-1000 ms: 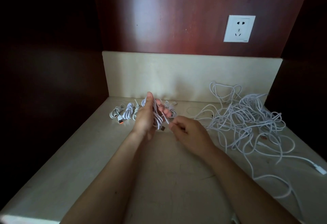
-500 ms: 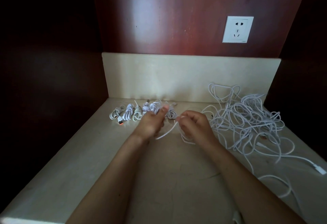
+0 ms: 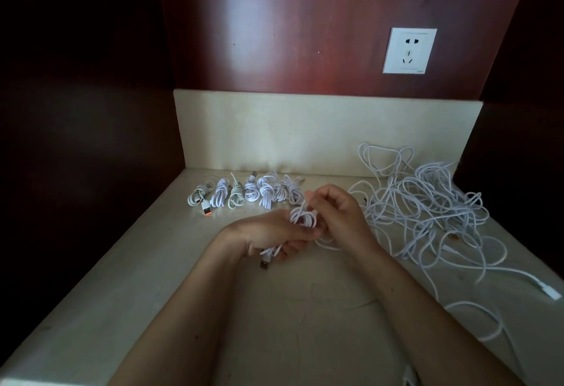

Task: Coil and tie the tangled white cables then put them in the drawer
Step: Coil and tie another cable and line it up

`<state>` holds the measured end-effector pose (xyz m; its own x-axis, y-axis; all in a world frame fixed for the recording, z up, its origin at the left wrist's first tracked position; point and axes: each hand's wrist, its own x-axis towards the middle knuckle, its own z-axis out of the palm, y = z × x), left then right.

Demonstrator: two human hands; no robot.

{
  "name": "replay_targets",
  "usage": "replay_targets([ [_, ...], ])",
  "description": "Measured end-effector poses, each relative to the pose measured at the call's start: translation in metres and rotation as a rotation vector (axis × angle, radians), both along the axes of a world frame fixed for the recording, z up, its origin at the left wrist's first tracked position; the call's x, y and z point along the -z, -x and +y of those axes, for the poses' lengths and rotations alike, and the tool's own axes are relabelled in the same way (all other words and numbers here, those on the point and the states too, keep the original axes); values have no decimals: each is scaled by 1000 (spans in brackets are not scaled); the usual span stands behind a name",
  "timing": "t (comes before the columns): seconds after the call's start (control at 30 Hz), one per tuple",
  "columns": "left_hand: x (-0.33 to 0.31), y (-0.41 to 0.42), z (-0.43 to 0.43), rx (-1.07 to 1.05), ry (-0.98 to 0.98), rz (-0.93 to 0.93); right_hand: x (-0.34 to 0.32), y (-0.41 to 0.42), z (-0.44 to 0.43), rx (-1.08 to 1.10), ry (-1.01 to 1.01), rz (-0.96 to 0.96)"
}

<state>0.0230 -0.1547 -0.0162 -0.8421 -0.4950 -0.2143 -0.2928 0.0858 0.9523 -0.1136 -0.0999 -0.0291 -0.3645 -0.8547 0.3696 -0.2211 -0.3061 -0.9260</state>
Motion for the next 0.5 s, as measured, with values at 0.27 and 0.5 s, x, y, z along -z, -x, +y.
replay_targets([
  [0.27, -7, -1, 2, -27, 67, -8, -10, -1, 11, -217, -260, -143],
  [0.5, -7, 2, 4, -35, 61, 28, -16, 4, 13, -403, -231, -295],
])
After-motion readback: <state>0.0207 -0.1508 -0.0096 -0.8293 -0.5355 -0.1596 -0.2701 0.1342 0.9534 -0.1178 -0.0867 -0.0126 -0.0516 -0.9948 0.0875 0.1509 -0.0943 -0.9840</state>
